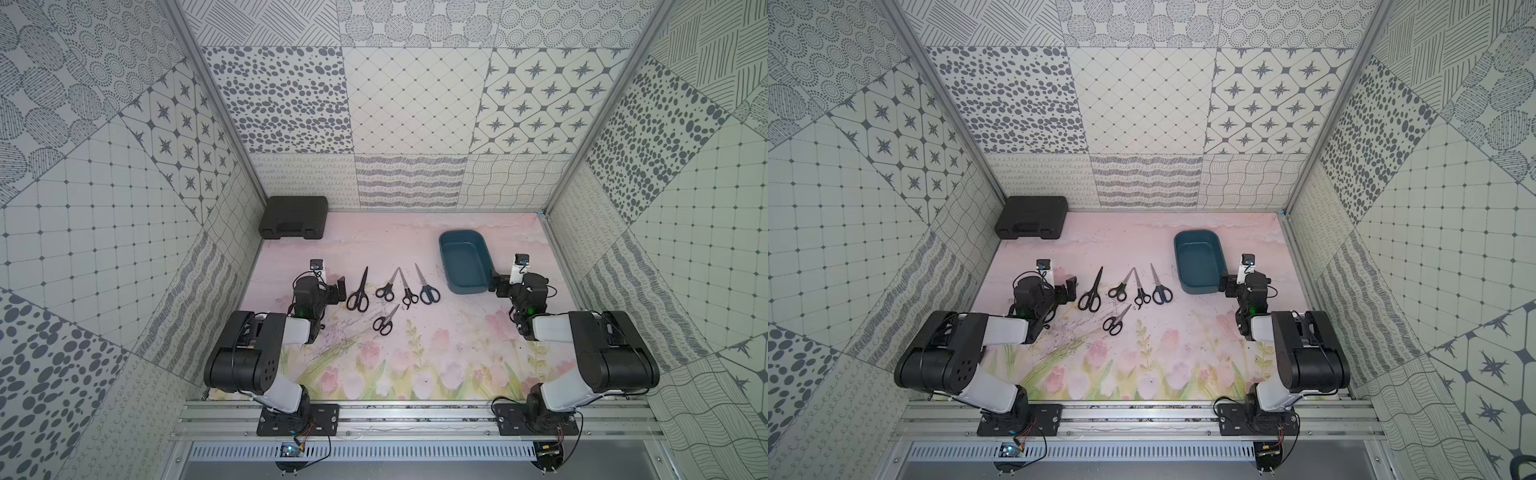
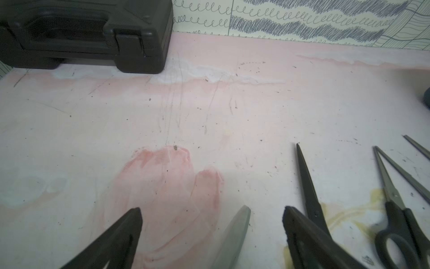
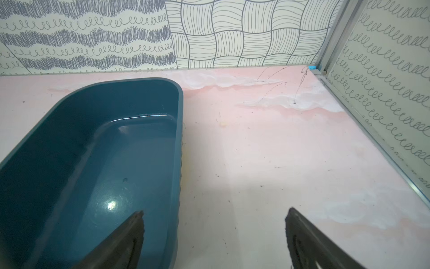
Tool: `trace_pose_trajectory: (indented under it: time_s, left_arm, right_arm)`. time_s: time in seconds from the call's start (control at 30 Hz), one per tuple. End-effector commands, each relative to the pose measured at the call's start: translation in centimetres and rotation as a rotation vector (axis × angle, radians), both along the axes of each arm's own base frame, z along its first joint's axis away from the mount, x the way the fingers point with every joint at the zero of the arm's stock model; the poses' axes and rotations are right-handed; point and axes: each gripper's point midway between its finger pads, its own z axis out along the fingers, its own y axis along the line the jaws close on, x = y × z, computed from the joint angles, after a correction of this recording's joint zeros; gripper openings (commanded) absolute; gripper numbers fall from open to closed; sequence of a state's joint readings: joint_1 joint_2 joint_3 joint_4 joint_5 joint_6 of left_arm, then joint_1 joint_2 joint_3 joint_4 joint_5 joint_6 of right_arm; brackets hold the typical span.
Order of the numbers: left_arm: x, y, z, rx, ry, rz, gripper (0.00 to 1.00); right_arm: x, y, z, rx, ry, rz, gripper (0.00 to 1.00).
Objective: Put the scissors into the storage box
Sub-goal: Pick up the scissors from the center of the board.
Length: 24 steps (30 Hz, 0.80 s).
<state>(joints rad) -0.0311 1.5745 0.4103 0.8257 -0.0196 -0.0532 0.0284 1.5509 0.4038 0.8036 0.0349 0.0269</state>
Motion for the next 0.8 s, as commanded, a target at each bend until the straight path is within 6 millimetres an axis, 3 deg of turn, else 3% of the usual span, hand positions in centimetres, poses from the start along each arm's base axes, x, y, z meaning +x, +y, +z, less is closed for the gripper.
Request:
trace_pose_trajectory:
  time_s: [0.0,0.77]
  left_arm:
    - [0.26,-0.07,0.41,-0.008,-0.010,-0.004,0.99]
    - [0.24,0.07,0.45,-0.014,-0.012,-0.004,0.99]
  right_arm:
    - [0.41,0.03,0.97,0.008,-0.038,-0.007,0.97]
    - [0.42,0.02,1.01,0.007,-0.039,-0.007,0.96]
